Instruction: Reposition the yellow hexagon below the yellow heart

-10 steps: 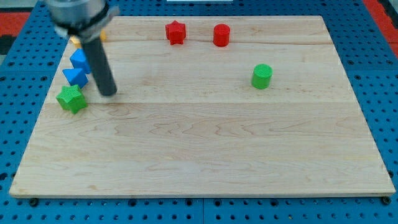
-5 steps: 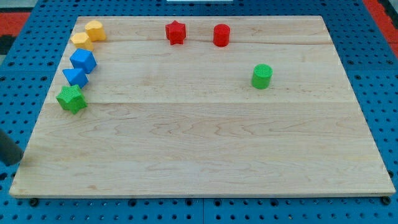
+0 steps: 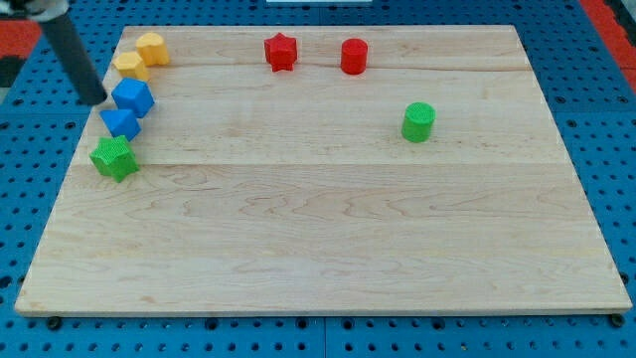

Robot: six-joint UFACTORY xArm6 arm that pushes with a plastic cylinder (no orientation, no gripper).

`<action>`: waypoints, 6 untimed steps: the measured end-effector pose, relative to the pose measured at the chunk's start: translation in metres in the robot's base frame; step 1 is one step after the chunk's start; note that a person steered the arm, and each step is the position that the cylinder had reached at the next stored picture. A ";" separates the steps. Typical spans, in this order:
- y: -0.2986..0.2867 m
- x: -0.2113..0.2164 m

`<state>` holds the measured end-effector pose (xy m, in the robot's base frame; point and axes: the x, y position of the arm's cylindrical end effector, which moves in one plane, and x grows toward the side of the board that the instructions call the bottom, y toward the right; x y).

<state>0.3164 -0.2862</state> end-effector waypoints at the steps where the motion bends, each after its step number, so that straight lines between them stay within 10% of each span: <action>1: -0.001 -0.038; 6: 0.010 -0.066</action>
